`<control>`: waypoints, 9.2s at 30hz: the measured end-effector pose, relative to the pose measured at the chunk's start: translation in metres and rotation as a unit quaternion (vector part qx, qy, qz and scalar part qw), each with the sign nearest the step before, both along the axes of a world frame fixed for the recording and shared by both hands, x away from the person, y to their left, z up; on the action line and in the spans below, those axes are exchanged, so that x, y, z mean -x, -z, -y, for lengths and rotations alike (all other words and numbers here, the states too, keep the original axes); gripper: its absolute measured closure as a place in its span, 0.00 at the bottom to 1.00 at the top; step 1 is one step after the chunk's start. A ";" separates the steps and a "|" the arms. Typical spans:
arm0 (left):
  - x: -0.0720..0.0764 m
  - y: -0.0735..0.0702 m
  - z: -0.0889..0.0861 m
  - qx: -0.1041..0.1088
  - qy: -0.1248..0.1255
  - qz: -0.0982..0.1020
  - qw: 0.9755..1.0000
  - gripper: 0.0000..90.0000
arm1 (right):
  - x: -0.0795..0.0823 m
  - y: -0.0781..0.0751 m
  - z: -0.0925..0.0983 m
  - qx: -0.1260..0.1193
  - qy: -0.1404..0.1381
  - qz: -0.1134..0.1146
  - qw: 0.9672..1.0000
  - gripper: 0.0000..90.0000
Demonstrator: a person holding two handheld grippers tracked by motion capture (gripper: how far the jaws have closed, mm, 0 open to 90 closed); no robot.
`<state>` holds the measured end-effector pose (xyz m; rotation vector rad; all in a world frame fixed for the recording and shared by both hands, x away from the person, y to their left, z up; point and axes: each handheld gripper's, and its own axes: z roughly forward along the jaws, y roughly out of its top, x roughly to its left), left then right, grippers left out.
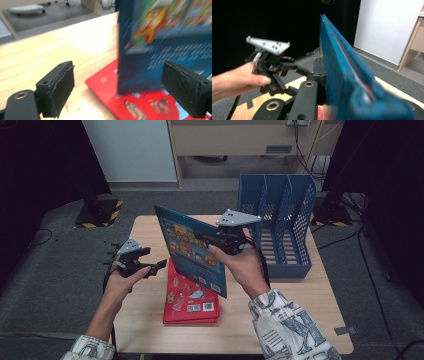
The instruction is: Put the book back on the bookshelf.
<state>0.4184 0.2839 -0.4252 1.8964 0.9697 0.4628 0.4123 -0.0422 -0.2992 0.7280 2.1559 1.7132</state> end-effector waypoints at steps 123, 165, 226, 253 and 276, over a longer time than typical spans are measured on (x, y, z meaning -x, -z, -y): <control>0.021 0.112 -0.040 -0.103 -0.124 -0.097 0.982 0.00 | -0.037 -0.058 0.152 -0.020 0.263 0.025 0.964 0.91; 0.019 0.111 -0.039 -0.105 -0.124 -0.097 0.982 0.00 | -0.065 -0.047 0.140 -0.041 0.304 0.042 0.951 0.91; 0.017 0.111 -0.037 -0.105 -0.118 -0.098 0.983 0.00 | -0.098 0.029 0.108 -0.035 0.349 0.042 0.936 0.91; 0.017 0.111 -0.034 -0.108 -0.111 -0.098 0.983 0.00 | -0.092 0.031 0.105 0.013 0.343 0.009 0.939 0.90; 0.017 0.112 -0.032 -0.103 -0.111 -0.096 0.984 0.00 | -0.084 0.011 0.102 0.069 0.314 -0.026 0.947 0.83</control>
